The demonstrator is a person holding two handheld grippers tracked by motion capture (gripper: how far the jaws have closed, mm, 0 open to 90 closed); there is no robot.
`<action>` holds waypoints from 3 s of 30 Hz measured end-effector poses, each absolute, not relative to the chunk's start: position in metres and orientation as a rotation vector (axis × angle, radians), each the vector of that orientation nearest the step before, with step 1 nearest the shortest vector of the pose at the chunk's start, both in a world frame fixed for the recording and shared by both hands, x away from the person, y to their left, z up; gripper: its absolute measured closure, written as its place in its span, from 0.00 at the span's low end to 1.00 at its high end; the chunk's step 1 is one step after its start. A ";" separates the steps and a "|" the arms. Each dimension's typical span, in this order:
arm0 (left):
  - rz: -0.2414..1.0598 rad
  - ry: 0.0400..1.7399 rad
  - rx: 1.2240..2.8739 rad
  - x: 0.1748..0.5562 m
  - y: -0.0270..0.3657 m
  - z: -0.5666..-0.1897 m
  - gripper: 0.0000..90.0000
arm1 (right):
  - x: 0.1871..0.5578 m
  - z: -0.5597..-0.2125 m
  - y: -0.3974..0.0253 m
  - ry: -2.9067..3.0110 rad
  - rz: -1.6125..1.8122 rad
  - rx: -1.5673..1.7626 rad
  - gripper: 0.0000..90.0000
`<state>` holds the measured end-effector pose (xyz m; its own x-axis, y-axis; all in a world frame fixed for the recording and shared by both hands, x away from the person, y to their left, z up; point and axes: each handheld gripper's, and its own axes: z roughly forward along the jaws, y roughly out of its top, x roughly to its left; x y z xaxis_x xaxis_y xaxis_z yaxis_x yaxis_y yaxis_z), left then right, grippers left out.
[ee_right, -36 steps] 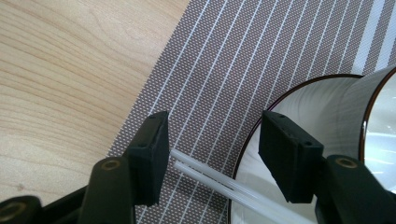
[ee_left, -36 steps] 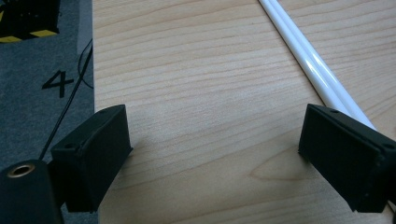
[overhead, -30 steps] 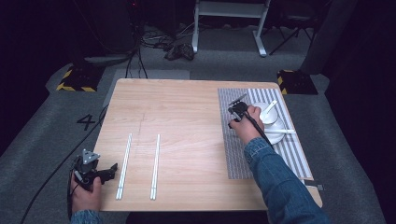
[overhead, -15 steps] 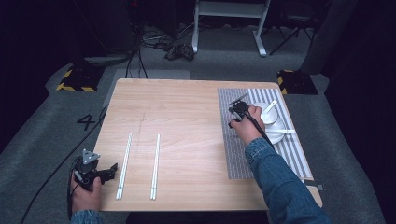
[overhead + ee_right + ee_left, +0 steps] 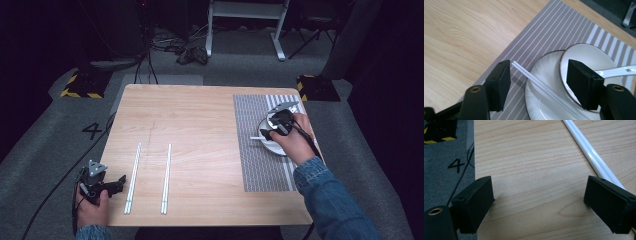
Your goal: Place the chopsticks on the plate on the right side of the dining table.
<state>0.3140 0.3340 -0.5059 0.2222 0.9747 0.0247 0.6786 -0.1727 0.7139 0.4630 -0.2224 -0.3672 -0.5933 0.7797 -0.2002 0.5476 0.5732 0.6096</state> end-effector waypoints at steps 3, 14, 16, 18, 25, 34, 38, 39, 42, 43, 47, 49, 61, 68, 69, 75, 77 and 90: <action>0.661 1.520 1.924 0.314 0.334 -0.506 0.10 | 0.452 -0.360 -0.240 2.342 0.749 1.075 0.40; 0.650 1.523 1.916 0.315 0.335 -0.506 0.10 | 0.418 -0.360 -0.286 2.298 0.790 1.084 0.38; 0.653 1.521 1.919 0.315 0.335 -0.506 0.10 | 0.409 -0.359 -0.292 2.292 0.791 1.080 0.37; 0.652 1.521 1.918 0.315 0.335 -0.506 0.10 | 0.401 -0.358 -0.299 2.280 0.802 1.089 0.37; 0.644 1.511 1.926 0.315 0.335 -0.506 0.10 | 0.378 -0.363 -0.325 2.241 0.809 1.132 0.37; 0.615 1.491 1.936 0.315 0.335 -0.506 0.10 | 0.354 -0.391 -0.349 2.235 0.844 1.164 0.36; 0.615 1.491 1.936 0.315 0.335 -0.506 0.10 | 0.346 -0.406 -0.358 2.231 0.861 1.200 0.36; 0.614 1.492 1.934 0.315 0.335 -0.506 0.10 | 0.345 -0.408 -0.360 2.228 0.861 1.210 0.36; 0.610 1.495 1.930 0.315 0.335 -0.506 0.10 | 0.343 -0.418 -0.364 2.214 0.869 1.229 0.36; 0.612 1.493 1.933 0.315 0.335 -0.506 0.10 | 0.342 -0.422 -0.366 2.209 0.881 1.236 0.36; 0.611 1.494 1.931 0.315 0.335 -0.506 0.10 | 0.340 -0.435 -0.370 2.192 0.908 1.272 0.34; 0.611 1.495 1.931 0.315 0.335 -0.506 0.10 | 0.339 -0.442 -0.372 2.175 0.920 1.283 0.33; 0.615 1.492 1.936 0.315 0.335 -0.506 0.10 | 0.336 -0.471 -0.377 2.151 0.918 1.300 0.31; 0.614 1.492 1.936 0.315 0.335 -0.506 0.10 | 0.333 -0.483 -0.372 2.126 0.956 1.265 0.31; 0.614 1.492 1.936 0.315 0.335 -0.506 0.10 | 0.334 -0.485 -0.371 2.125 0.957 1.268 0.30; 0.614 1.492 1.936 0.315 0.335 -0.506 0.10 | 0.337 -0.494 -0.370 2.158 0.943 1.281 0.30; 0.614 1.492 1.936 0.315 0.335 -0.506 0.10 | 0.338 -0.496 -0.369 2.158 0.950 1.280 0.29; 0.615 1.490 1.936 0.315 0.335 -0.506 0.10 | 0.338 -0.503 -0.369 2.184 0.974 1.290 0.24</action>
<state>0.3152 0.3351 -0.5063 0.2582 0.9661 -0.0052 0.6813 -0.1783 0.7099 0.3382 -0.3692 -0.5030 -0.4806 0.8769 -0.0059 0.5814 0.3237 0.7465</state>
